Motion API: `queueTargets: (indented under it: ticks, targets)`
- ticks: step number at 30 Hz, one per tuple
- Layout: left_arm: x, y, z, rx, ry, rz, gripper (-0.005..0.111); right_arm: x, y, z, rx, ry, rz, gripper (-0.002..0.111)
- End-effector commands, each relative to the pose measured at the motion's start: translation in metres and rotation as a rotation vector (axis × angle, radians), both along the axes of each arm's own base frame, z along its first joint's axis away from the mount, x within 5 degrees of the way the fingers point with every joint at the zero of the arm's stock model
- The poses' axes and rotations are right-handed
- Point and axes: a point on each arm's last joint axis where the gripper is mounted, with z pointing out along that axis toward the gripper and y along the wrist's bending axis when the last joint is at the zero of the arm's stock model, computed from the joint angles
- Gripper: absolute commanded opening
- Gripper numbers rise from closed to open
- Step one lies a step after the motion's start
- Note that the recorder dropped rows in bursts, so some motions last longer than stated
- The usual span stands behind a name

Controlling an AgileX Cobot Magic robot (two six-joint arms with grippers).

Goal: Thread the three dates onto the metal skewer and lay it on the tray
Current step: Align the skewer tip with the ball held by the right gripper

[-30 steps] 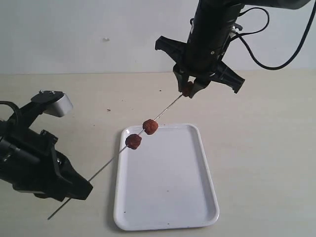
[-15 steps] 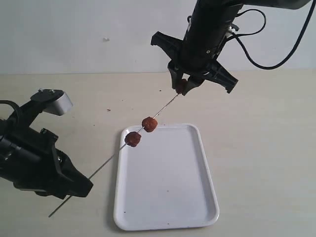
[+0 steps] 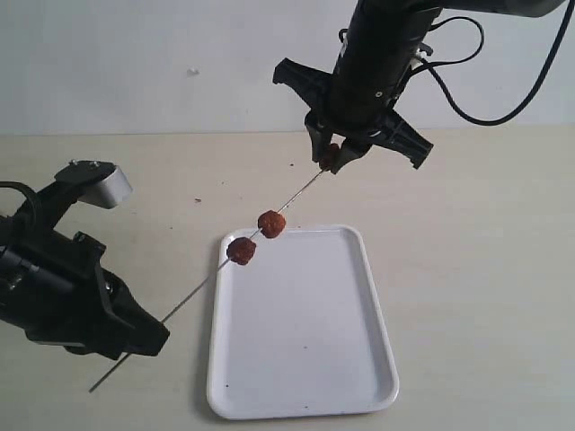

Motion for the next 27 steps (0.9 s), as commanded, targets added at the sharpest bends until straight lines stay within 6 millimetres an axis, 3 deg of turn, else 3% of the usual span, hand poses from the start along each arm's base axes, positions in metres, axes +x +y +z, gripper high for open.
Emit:
queueTargets:
  ticks: [1, 27]
  targets:
    - [0.0001, -0.0021, 0.0020, -0.012, 0.006, 0.001, 0.000, -0.0011, -0.0025, 0.0070, -0.032, -0.024, 0.017, 0.024]
    - [0.0015, -0.0020, 0.0020, -0.011, -0.006, 0.011, 0.000, -0.0004, 0.0013, 0.0078, 0.017, -0.031, 0.008, 0.024]
